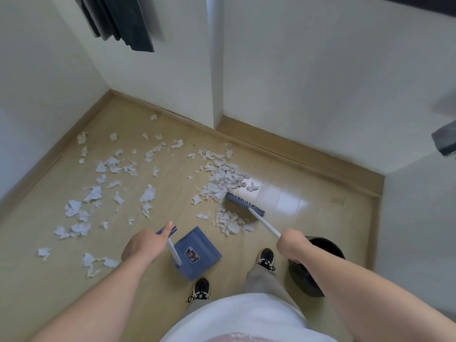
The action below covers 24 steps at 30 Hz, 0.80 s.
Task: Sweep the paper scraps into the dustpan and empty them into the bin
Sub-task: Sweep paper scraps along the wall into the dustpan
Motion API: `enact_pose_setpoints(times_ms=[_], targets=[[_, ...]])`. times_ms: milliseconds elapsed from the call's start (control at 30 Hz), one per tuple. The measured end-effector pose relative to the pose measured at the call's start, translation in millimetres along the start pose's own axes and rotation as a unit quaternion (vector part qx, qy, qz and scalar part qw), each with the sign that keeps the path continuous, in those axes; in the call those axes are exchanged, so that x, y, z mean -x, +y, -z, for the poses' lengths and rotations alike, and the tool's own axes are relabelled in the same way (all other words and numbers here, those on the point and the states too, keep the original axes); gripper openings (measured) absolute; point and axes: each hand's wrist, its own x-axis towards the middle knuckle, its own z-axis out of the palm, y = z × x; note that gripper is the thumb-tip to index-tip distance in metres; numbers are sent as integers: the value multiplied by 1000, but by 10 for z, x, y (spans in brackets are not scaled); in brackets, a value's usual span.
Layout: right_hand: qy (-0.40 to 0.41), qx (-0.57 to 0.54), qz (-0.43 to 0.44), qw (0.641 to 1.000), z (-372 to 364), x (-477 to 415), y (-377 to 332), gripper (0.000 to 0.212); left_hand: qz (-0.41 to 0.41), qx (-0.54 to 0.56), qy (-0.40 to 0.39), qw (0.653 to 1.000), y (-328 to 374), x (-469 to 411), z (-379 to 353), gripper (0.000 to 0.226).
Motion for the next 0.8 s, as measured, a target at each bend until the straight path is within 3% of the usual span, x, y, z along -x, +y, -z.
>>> enact_pose_setpoints(times_ms=[133, 300, 567, 800], targets=[[8, -14, 14, 1000, -235, 45, -599, 14, -23, 5, 1, 1000, -405, -65, 5, 86], [-2, 29, 19, 999, -680, 142, -1043, 26, -64, 17, -9, 998, -851, -153, 23, 81], [56, 185, 54, 980, -749, 683, -793, 31, -39, 58, 14, 997, -1361, -356, 119, 82], [95, 208, 61, 972, -502, 814, -830, 32, -26, 33, 7, 999, -1537, -389, 76, 88]])
